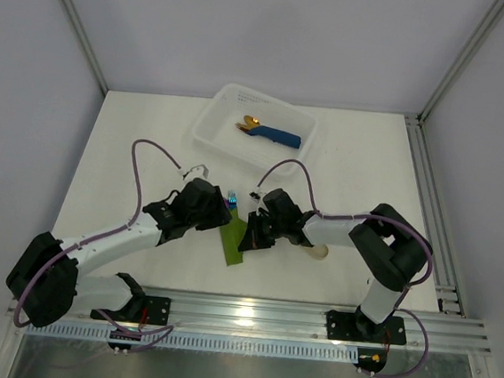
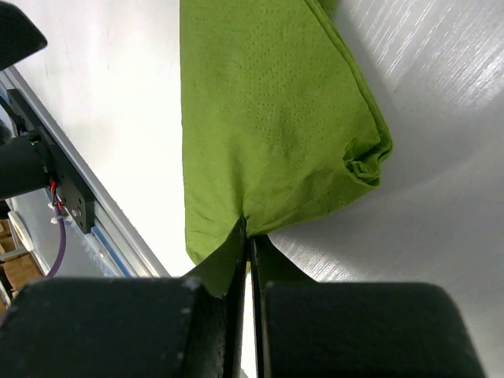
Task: Place the utensils on the paper napkin and roll it up
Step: Roll the napkin at the center of the board.
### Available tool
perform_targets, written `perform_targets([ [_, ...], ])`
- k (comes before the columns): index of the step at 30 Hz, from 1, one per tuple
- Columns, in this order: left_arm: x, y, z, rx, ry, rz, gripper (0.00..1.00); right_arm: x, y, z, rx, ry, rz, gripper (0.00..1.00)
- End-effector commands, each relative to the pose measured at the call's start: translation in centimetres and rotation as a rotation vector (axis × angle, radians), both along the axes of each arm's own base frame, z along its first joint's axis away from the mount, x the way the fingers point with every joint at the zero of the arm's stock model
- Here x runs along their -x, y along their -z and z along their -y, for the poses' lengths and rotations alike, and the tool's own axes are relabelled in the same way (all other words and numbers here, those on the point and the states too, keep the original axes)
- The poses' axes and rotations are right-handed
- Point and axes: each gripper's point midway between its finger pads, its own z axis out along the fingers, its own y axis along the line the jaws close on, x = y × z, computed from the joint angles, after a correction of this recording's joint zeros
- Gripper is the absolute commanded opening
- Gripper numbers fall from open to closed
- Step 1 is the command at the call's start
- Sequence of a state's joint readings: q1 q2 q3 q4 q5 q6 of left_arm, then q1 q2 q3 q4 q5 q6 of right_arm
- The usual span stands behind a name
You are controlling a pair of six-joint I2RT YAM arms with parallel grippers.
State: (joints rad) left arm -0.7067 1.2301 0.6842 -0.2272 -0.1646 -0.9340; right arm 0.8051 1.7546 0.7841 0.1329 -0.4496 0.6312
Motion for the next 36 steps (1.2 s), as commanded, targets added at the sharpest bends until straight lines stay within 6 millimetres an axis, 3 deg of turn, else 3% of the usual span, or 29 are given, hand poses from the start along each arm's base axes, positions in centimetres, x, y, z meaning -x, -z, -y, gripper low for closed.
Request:
perform_targets([
  [1, 1.5, 1.3, -1.9, -0.048, -0.04, -0.048, 0.54, -0.4, -2.2, -0.7, -0.046, 0.001, 0.009, 0.04],
  [4, 2.6, 2.0, -1.2, 0.002, 0.006, -0.069, 0.47, -0.5, -2.1, -0.6, -0.04, 0.009, 0.01, 0.03],
  [5, 2.4, 1.3, -0.5, 0.051, 0.023, -0.041, 0.37, -0.6, -1.9, -0.5, -0.032, 0.014, 0.018, 0.04],
  [7, 2.8, 1.9, -0.4, 0.078, 0.03, -0.038, 0.28, -0.8, -1.7, -0.4, -0.021, 0.017, 0.027, 0.04],
  [8, 2.5, 1.2, 0.3, 0.123, 0.036, -0.011, 0.16, -0.8, -1.5, -0.3, -0.015, 0.018, 0.025, 0.04],
  [11, 2.5, 1.2, 1.1, 0.168, 0.059, -0.001, 0.0, -0.8, -1.1, -0.2, -0.01, 0.017, 0.022, 0.04],
  [21, -0.1, 0.0, 3.9, 0.235, 0.095, 0.068, 0.0, -1.0, -1.3, -0.2, -0.001, 0.001, 0.049, 0.04],
  [26, -1.3, 2.2, 4.9, 0.205, 0.097, 0.037, 0.0, -1.3, -1.5, -0.6, -0.004, -0.002, 0.044, 0.04],
  [34, -0.5, 6.9, 4.1, 0.151, 0.052, -0.065, 0.0, -1.6, -2.0, -0.6, 0.003, 0.01, 0.053, 0.04],
  [36, -0.3, 7.6, 3.9, 0.143, 0.049, -0.074, 0.0, -1.5, -2.1, -0.4, 0.006, 0.015, 0.054, 0.08],
])
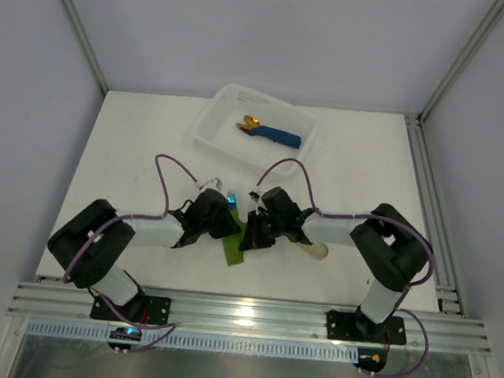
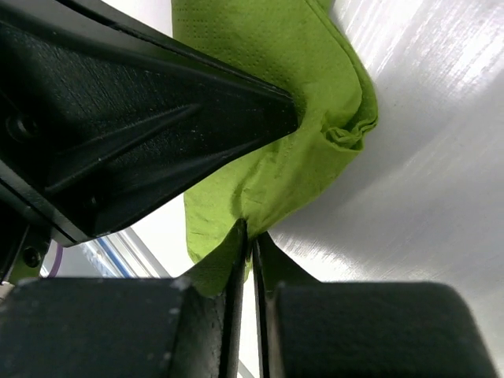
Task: Place the utensils on the paper napkin and roll it up
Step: Roll the napkin at the center of the board.
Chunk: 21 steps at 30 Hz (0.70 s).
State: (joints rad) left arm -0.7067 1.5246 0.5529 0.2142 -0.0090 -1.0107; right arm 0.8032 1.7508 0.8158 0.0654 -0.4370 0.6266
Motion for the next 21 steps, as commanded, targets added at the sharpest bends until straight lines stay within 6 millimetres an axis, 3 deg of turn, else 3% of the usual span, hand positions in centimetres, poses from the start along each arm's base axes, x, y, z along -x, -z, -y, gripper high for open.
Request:
perform_targets([
  [1, -0.2, 0.6, -0.1, 0.006, -0.014, 0.011, 0.0, -1.4, -1.9, -0.6, -0.021, 0.01, 0.068, 0.11],
  [12, 0.4, 1.8, -0.3, 0.013, -0.03, -0.025, 0.0, -0.4, -1.6, 0.5, -0.028, 0.036, 0.063, 0.32],
  [21, 0.4, 2.2, -0.1, 0.012, -0.029, -0.038, 0.0, 0.5, -1.4, -0.3, -0.05, 0.015, 0.044, 0.34],
])
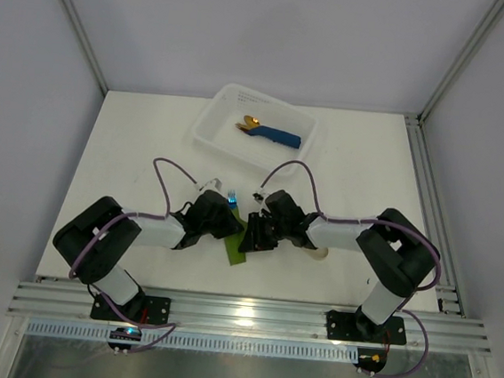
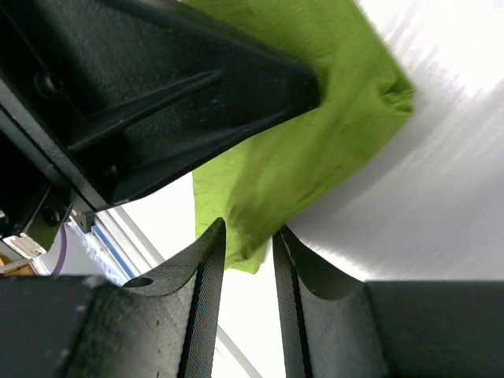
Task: Place the utensils on the paper napkin and roll it up
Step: Roll the napkin at the center of the board.
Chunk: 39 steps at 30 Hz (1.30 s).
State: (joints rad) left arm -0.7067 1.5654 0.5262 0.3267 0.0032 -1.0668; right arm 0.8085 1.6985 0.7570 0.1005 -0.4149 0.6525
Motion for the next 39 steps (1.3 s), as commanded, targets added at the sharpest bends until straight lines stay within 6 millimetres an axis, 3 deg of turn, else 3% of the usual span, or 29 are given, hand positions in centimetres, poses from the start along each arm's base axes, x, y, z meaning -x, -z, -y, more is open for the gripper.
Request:
perform_targets([
  [1, 0.8, 2.1, -0.9, -0.057, 0.001, -0.044, 0.0, 0.2, -0.9, -1.1, -0.037, -0.016, 0.027, 0.35],
  [15, 1.1, 2.2, -0.2, -0.027, 0.028, -0.059, 0.0, -0.7, 1.2, -0.8, 0.023, 0.038, 0.046, 0.34],
  [23, 1.3, 2.2, -0.3, -0.029, 0.032, -0.061, 0.0, -0.6, 1.8, -0.6, 0.043, 0.04, 0.035, 0.12],
  [28, 1.2, 1.7, -0.1, -0.022, 0.042, -0.047, 0.0, 0.0, 1.3, -1.0, 0.011, 0.014, 0.011, 0.04],
  [33, 0.7, -0.5, -0.2, -0.025, 0.057, 0.009, 0.0, 0.3, 0.7, -1.1, -0.007, -0.008, 0.018, 0.04],
  [35, 0.1, -2.7, 0.0, -0.015, 0.061, 0.067, 0.0, 0.4, 0.6, -1.0, -0.008, -0.014, 0.021, 0.04],
  [39, -0.5, -5.6, -1.6, -0.082, 0.026, 0.122, 0.07, 0.5, 0.5, -1.0, -0.012, -0.033, 0.029, 0.04],
])
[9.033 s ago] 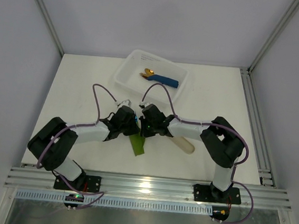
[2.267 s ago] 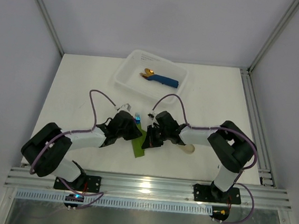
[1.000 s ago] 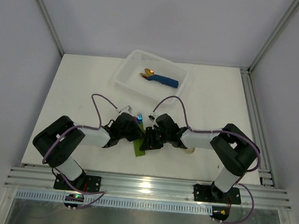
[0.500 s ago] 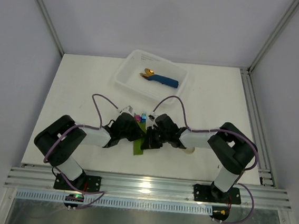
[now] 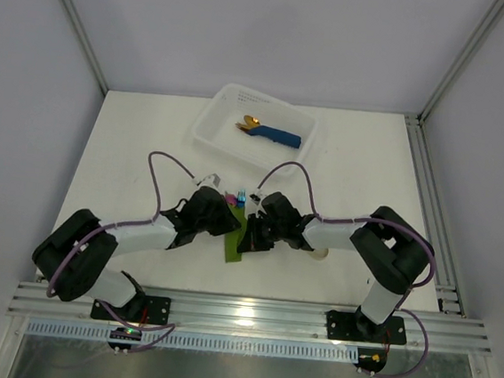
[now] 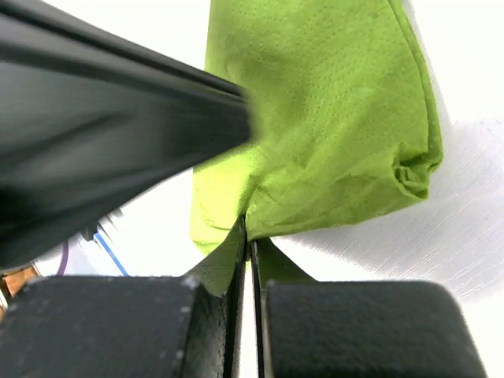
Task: Place the utensils on the paper napkin and roll it up
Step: Roll the napkin at the center of the board.
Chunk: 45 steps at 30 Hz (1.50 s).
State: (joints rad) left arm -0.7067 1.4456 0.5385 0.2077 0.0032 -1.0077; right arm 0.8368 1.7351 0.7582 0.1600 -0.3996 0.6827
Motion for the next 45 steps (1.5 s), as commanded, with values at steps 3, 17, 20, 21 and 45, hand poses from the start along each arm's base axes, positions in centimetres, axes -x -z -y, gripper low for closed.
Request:
perform_targets([
  [3, -0.7, -4.6, -2.5, -0.102, -0.048, 0.093, 0.16, 0.3, -0.5, -0.1, -0.008, -0.052, 0.034, 0.04],
  [17, 4.5, -0.2, -5.2, -0.043, -0.132, -0.101, 0.5, 0.7, -3.2, -0.6, -0.062, -0.086, 0.016, 0.04],
  [20, 5.1, 0.7, -5.6, -0.044, -0.141, -0.122, 0.52, 0.7, -3.7, -0.9, -0.078, -0.088, 0.01, 0.04],
  [21, 5.0, 0.6, -5.6, -0.029, -0.148, -0.114, 0.53, 0.7, -4.0, -1.0, -0.087, -0.089, 0.006, 0.03],
  [45, 4.9, -1.3, -5.4, 0.075, -0.173, -0.05, 0.65, 0.4, -4.1, -0.8, -0.083, -0.047, -0.007, 0.04],
])
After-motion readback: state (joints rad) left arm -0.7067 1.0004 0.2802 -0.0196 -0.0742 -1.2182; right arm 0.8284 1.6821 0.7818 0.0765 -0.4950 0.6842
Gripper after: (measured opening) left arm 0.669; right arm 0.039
